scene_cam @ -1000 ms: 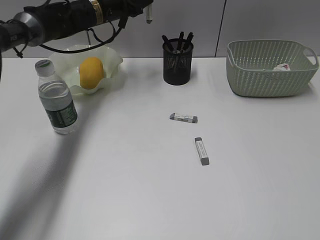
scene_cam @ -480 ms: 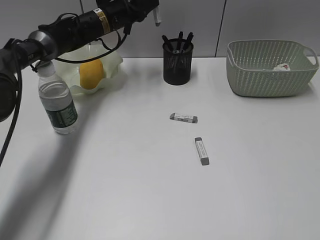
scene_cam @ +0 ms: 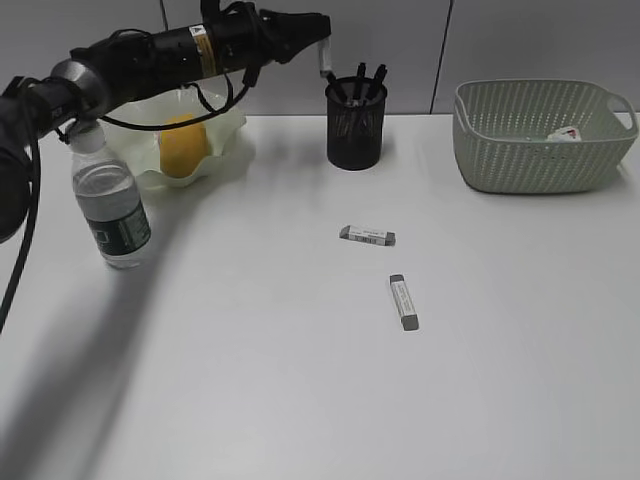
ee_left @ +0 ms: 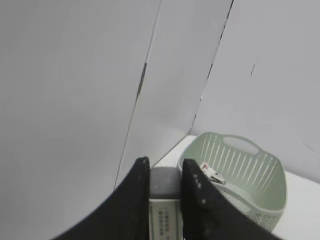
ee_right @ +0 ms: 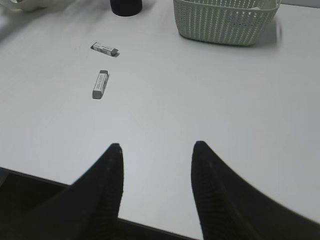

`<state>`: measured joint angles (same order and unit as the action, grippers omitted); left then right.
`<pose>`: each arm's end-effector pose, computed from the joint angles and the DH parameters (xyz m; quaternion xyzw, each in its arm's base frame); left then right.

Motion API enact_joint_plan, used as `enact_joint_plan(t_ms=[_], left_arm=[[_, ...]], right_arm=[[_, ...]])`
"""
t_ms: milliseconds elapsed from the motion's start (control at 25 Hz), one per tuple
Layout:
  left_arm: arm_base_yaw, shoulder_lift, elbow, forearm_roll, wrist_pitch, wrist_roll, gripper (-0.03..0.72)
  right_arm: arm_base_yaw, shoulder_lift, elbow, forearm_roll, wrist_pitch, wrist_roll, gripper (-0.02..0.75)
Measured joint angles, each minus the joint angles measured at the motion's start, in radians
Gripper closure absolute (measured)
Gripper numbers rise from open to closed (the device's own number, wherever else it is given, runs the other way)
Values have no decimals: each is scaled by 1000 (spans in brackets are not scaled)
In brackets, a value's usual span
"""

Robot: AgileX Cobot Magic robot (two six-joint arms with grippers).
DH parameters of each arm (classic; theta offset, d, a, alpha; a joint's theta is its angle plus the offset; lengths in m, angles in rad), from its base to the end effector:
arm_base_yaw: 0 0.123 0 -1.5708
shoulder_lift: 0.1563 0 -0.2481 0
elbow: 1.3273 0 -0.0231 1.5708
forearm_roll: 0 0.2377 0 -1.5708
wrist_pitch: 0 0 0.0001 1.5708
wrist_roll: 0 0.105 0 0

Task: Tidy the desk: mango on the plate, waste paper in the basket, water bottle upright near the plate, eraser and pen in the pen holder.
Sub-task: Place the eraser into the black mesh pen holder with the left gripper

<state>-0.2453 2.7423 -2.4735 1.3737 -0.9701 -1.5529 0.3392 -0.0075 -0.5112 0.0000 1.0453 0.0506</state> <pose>0.5035 -0.2136 0.1684 0.3130 0.6112 -0.4775 0.5481 0.0300 0.0106 0.2694 -0.1214 0.8354 0.1038 0.5259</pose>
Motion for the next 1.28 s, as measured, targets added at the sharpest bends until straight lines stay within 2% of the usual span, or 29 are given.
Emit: enact_joint_plan(t_ms=[160, 480, 800, 920, 1120, 1280], left_arm=[[-8, 3, -12, 55, 8, -6, 548], [-9, 8, -22, 65, 11, -7, 548], [-9, 8, -132, 93, 6, -42, 548], [-9, 2, -147, 143, 3, -94, 548], [-12, -45, -149, 342, 0, -257, 548], [-19, -52, -150, 362, 4, -287, 548]], right_arm=[[0, 0, 0, 0, 0, 0, 376], [0, 0, 0, -5, 0, 0, 376], [0, 0, 0, -6, 0, 0, 376], [0, 0, 0, -6, 0, 0, 376], [0, 0, 0, -7, 0, 0, 376], [0, 0, 0, -7, 0, 0, 376]])
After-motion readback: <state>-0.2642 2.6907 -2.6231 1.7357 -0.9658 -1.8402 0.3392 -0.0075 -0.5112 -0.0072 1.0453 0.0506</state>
